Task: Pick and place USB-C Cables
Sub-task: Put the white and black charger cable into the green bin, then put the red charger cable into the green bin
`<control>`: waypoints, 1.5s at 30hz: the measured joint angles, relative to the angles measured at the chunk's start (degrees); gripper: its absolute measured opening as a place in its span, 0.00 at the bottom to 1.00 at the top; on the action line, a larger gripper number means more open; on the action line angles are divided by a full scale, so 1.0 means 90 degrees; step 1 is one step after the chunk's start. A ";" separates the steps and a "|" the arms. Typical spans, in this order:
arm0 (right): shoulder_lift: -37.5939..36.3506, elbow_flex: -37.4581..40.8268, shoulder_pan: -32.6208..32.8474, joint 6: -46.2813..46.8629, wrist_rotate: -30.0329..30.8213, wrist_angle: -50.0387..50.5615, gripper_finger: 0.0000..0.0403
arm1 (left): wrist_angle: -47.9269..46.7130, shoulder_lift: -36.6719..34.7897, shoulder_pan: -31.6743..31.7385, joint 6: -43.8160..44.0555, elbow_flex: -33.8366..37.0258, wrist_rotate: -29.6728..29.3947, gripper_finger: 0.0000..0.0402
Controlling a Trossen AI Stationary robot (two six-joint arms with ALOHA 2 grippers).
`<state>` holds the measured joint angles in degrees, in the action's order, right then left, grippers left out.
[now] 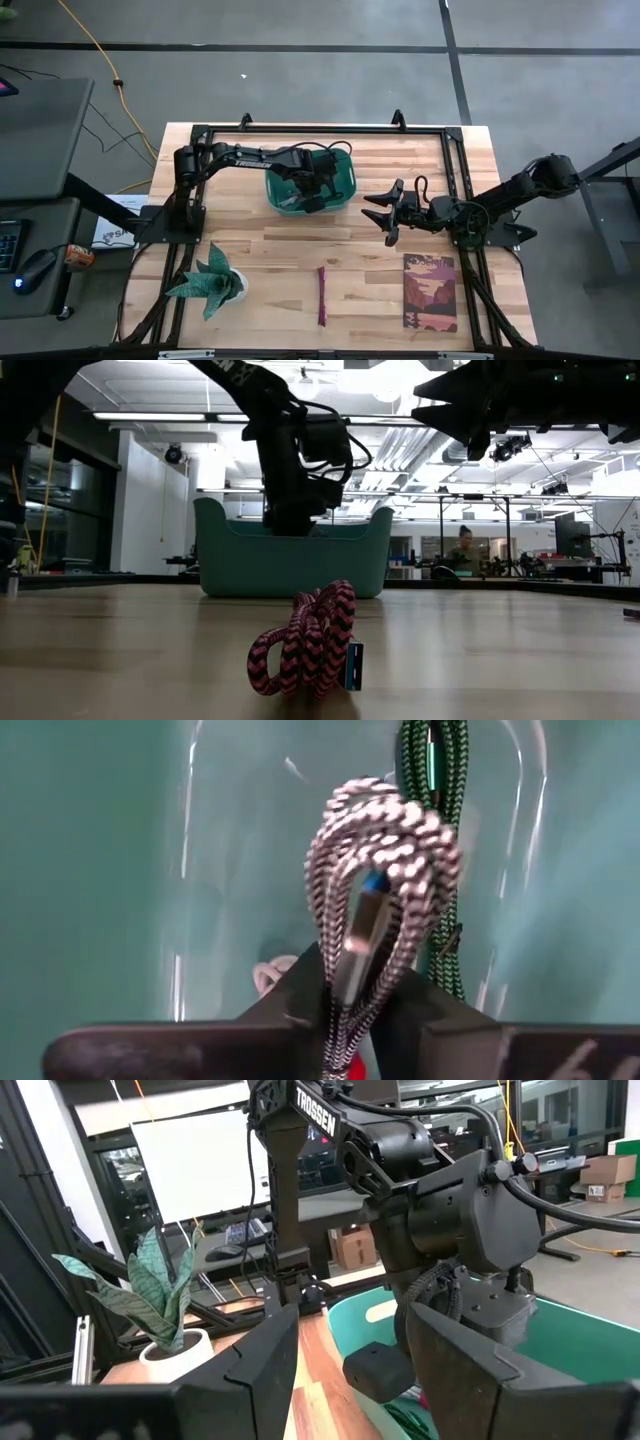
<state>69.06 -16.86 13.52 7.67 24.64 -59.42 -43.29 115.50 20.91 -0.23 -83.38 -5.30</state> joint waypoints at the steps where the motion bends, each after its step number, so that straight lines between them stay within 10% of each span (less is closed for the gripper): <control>1: 0.0000 0.0000 0.0000 0.0002 0.0001 0.0000 0.44 | 0.0000 0.0000 0.0000 0.0000 0.0001 0.0000 0.13; 16: 0.0000 0.0000 0.0002 -0.0015 0.0020 0.0012 0.44 | -0.0683 0.0002 0.0002 0.0000 -0.0899 -0.0291 0.49; 26: 0.0000 0.0000 0.0001 -0.0015 0.0015 0.0142 0.44 | -0.1670 -0.1049 -0.0064 0.0625 -0.1423 -0.0505 0.50; 33: 0.0000 0.0000 0.0000 -0.0018 0.0012 0.0158 0.44 | 0.0187 -0.3142 -0.0839 0.0896 0.0162 -0.0485 0.47; 45: 0.0000 0.0000 0.0000 -0.0003 -0.0004 0.0155 0.44 | 0.6875 -0.6213 -0.2791 0.0794 0.5314 -0.0643 0.46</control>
<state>69.06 -16.86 13.52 7.64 24.60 -58.02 18.59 59.58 -4.21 6.92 -35.55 -11.08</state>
